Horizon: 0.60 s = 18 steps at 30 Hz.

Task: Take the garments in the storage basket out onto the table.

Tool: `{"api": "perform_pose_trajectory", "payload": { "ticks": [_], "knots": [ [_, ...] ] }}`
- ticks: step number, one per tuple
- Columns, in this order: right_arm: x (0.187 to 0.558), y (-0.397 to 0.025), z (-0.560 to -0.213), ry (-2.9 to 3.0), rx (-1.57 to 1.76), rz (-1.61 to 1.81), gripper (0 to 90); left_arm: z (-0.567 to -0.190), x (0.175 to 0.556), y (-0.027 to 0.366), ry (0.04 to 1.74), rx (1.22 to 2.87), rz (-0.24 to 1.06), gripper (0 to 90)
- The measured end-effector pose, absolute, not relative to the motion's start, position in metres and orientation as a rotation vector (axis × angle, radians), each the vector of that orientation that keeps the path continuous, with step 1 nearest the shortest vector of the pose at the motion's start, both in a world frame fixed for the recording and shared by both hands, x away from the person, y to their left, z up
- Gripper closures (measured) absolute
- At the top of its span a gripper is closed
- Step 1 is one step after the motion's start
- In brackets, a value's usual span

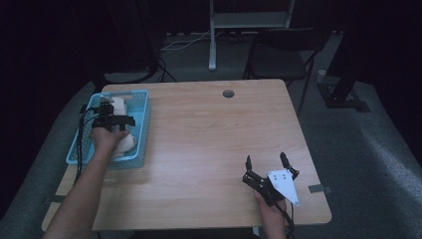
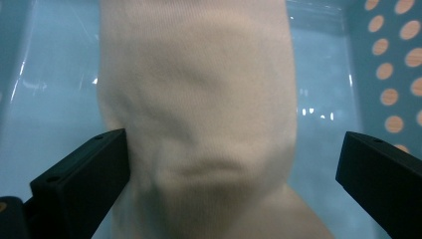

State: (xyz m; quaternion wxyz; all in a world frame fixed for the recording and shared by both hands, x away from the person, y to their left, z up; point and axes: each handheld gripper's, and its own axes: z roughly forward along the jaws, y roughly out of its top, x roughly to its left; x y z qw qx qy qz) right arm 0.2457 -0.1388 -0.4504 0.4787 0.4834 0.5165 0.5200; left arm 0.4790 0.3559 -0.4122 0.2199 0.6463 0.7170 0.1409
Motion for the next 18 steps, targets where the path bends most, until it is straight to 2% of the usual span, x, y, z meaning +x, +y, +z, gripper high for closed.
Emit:
{"api": "perform_pose_trajectory", "payload": {
  "ticks": [8,12,15,16,18],
  "knots": [
    [0.246,-0.139,-0.450,1.261,1.180,1.269,0.2,-0.418,0.482,0.355,2.001,1.838,0.422,0.0],
    [0.246,-0.139,-0.450,1.261,1.180,1.269,0.2,-0.422,0.482,0.350,1.986,1.950,0.468,0.0],
    [0.246,-0.139,-0.450,1.261,1.181,1.269,0.2,-0.420,0.487,0.342,2.003,2.029,0.429,0.0],
    [0.246,-0.139,-0.450,1.260,1.180,1.269,0.2,-0.418,0.487,0.342,2.004,2.035,0.416,1.2],
    [0.246,-0.139,-0.450,1.261,1.180,1.269,0.2,-0.414,0.486,0.346,2.006,2.027,0.428,10.7]
  ]
}}
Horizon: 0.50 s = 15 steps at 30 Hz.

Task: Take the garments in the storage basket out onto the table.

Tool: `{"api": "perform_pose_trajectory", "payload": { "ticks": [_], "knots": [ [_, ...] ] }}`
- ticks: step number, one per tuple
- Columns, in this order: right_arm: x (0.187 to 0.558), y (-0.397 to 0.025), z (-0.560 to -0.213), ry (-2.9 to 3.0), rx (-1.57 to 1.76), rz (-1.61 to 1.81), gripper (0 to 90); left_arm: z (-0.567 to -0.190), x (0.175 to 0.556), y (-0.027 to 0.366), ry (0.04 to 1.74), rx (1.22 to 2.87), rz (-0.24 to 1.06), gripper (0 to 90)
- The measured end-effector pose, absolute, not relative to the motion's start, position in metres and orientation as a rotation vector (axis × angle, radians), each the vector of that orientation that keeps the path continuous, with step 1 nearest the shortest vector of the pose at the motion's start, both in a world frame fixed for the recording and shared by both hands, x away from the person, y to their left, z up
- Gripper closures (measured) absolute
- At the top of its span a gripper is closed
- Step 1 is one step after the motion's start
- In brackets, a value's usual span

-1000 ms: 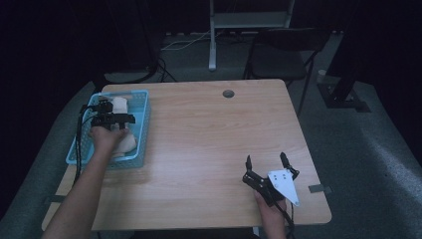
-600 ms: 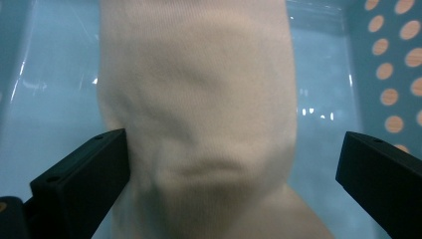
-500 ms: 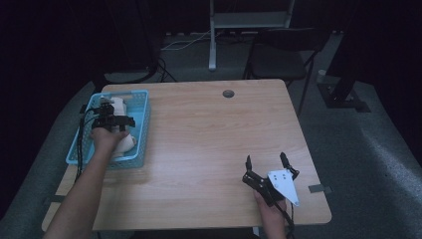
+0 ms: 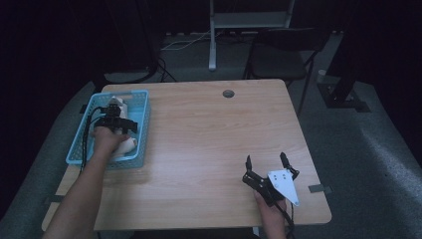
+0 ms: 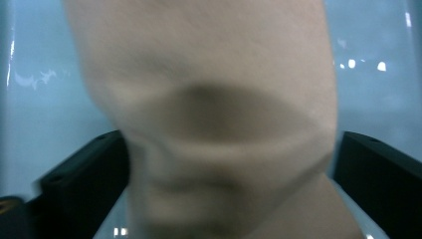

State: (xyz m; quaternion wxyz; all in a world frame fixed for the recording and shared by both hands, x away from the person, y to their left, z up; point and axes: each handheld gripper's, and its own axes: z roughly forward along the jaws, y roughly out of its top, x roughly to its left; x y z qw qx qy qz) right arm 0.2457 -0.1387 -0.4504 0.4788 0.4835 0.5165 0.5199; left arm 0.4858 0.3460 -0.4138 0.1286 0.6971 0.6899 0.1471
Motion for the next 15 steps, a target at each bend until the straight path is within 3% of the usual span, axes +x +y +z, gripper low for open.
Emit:
{"api": "perform_pose_trajectory", "payload": {
  "ticks": [7,11,15],
  "knots": [
    [0.246,-0.139,-0.450,1.261,1.180,1.267,0.2,-0.406,0.481,0.355,1.899,2.104,0.409,53.4],
    [0.246,-0.138,-0.450,1.259,1.182,1.262,0.2,-0.404,0.483,0.362,1.931,2.050,0.345,58.4],
    [0.246,-0.138,-0.450,1.258,1.181,1.260,0.2,-0.405,0.482,0.360,1.933,2.052,0.367,59.2]
  ]
}}
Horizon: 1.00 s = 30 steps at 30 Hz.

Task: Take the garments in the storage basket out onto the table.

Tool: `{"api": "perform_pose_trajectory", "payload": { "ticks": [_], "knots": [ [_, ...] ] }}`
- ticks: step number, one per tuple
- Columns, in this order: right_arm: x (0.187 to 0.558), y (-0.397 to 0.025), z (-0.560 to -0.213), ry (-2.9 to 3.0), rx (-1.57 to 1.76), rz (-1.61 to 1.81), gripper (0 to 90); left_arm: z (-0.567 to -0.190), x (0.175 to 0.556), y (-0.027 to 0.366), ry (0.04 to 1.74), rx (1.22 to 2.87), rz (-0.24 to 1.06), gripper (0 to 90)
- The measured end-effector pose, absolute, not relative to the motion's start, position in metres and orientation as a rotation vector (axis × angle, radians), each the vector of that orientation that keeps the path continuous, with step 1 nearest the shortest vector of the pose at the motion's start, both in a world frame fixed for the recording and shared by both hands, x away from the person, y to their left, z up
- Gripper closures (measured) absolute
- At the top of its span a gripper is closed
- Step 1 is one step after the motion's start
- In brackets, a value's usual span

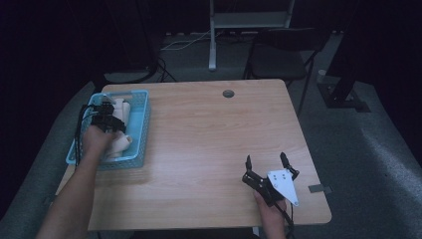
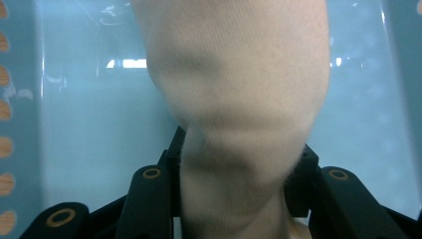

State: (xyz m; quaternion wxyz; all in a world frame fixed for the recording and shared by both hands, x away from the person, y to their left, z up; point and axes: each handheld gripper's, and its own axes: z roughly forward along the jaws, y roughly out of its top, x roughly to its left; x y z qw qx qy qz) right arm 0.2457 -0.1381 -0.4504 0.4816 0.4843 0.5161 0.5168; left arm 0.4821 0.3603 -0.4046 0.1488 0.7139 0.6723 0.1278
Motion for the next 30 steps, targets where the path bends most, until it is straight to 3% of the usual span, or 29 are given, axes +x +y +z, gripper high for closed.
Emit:
{"api": "perform_pose_trajectory", "payload": {
  "ticks": [30],
  "knots": [
    [0.245,-0.131,-0.450,1.306,1.152,1.318,0.2,-0.361,0.461,0.360,1.860,1.999,0.320,63.0]
  ]
}}
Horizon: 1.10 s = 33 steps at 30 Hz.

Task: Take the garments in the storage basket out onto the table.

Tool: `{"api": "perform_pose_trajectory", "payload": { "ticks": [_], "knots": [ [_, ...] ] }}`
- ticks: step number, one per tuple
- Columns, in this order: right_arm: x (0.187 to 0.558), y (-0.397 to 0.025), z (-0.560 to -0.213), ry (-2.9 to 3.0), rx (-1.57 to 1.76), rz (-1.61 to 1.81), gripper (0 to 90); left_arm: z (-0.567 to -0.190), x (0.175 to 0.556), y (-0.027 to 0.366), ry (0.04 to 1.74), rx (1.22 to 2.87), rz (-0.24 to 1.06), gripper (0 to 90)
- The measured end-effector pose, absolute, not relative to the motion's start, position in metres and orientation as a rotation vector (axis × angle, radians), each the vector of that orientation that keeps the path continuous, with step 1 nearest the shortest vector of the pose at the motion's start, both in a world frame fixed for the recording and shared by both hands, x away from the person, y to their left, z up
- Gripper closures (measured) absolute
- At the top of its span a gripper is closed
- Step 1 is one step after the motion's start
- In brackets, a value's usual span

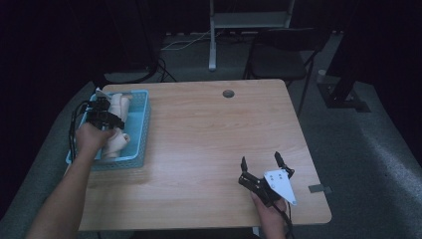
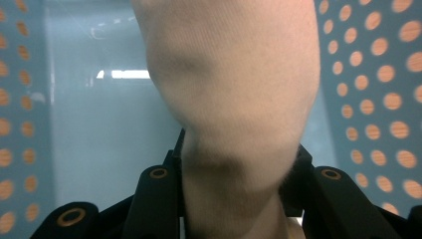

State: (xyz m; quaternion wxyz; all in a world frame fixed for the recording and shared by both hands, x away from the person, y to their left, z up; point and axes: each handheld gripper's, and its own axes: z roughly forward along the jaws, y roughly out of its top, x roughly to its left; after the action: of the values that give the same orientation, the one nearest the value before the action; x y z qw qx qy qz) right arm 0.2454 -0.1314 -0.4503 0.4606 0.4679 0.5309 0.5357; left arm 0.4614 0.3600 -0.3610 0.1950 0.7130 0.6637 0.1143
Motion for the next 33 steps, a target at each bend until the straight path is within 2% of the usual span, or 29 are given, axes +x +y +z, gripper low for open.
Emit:
{"api": "perform_pose_trajectory", "payload": {
  "ticks": [8,14,33],
  "knots": [
    [0.245,-0.136,-0.450,1.274,1.176,1.289,0.2,-0.335,0.450,0.368,1.850,1.943,0.302,62.9],
    [0.245,-0.136,-0.450,1.273,1.177,1.288,0.2,-0.328,0.445,0.369,1.851,1.929,0.336,62.9],
    [0.245,-0.135,-0.450,1.278,1.171,1.287,0.2,-0.302,0.435,0.374,1.844,1.900,0.308,62.8]
  ]
}}
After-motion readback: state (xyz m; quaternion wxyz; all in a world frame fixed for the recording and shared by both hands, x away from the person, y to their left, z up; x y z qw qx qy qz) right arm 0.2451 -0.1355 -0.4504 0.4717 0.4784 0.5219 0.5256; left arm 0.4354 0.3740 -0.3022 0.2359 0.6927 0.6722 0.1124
